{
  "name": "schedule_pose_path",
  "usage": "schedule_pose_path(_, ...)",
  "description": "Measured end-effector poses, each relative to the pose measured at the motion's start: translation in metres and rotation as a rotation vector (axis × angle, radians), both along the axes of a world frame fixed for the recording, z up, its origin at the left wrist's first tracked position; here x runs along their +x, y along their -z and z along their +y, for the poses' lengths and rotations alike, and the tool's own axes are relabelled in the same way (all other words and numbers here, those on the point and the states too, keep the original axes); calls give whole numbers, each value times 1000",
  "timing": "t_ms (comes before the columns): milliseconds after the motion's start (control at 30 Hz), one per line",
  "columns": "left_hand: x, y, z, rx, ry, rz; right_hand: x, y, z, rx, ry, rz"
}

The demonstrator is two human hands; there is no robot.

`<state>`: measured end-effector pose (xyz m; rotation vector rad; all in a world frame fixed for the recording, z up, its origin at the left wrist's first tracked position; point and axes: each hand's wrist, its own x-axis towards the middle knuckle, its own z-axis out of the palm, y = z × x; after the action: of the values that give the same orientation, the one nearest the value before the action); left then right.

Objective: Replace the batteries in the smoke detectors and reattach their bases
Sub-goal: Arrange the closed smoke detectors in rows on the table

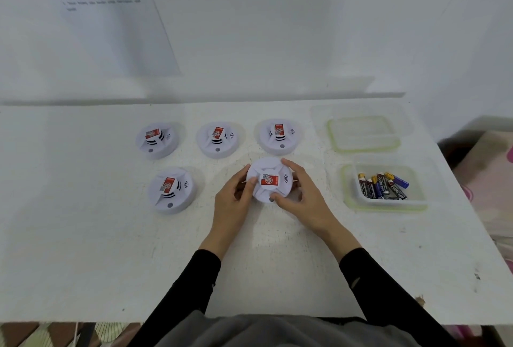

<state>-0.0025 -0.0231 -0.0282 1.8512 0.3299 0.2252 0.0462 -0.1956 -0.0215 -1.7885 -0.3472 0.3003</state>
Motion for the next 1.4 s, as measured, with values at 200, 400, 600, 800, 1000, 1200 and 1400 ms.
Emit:
schedule_pose_path(200,-1,-3,-1,-27,3,-9,-2,-3,1,22,6,-13)
schedule_pose_path(400,-1,-3,0,-23,11,-12,-3,-4,1,36,2,-3)
schedule_pose_path(600,-2,-2,0,-27,10,-11,2,-7,-9,-36,-26,65)
schedule_pose_path(800,-3,-3,-2,-56,17,-21,6,-12,-15,-12,-50,97)
schedule_pose_path(1000,-3,2,0,-9,-1,-20,4,-13,-13,-7,-42,90)
schedule_pose_path(1200,-3,2,1,4,10,-16,4,-11,-13,-20,-31,86)
schedule_pose_path(1400,-2,3,1,-6,1,-14,5,-10,-13,-28,-22,83)
